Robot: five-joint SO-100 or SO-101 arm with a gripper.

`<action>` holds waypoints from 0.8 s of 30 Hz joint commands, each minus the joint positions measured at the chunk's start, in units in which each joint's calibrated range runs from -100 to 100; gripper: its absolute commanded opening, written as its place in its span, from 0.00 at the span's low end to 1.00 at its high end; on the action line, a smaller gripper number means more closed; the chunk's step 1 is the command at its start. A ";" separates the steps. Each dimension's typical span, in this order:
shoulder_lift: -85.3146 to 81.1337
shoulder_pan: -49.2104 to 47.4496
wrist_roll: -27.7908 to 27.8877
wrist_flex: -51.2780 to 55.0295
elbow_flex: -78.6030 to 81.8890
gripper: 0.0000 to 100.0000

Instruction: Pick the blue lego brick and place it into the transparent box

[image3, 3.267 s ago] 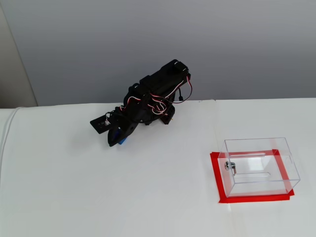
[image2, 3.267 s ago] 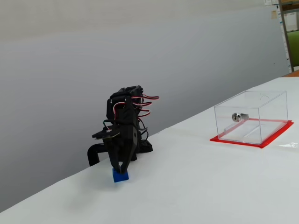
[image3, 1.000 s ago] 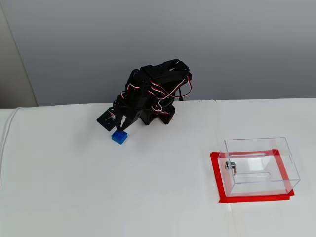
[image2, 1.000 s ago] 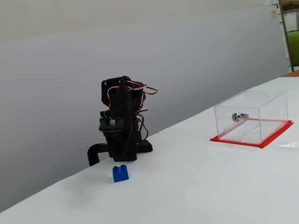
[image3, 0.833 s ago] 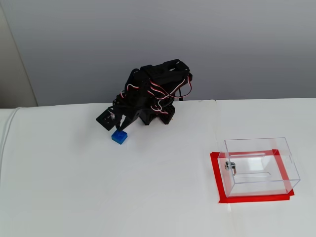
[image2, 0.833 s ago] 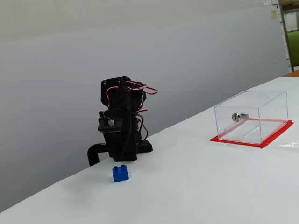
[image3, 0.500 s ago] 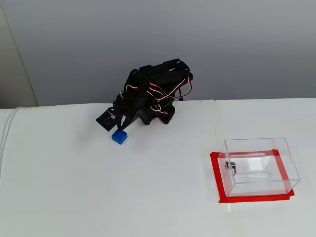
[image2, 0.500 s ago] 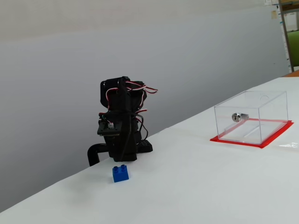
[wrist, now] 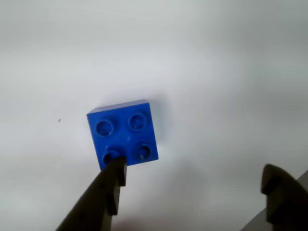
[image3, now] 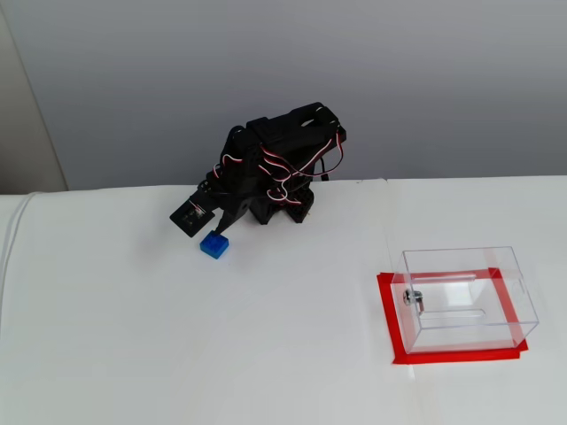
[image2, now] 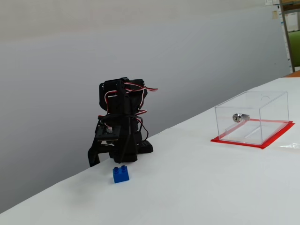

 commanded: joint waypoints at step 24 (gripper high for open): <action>7.30 -12.26 0.17 -8.97 5.15 0.34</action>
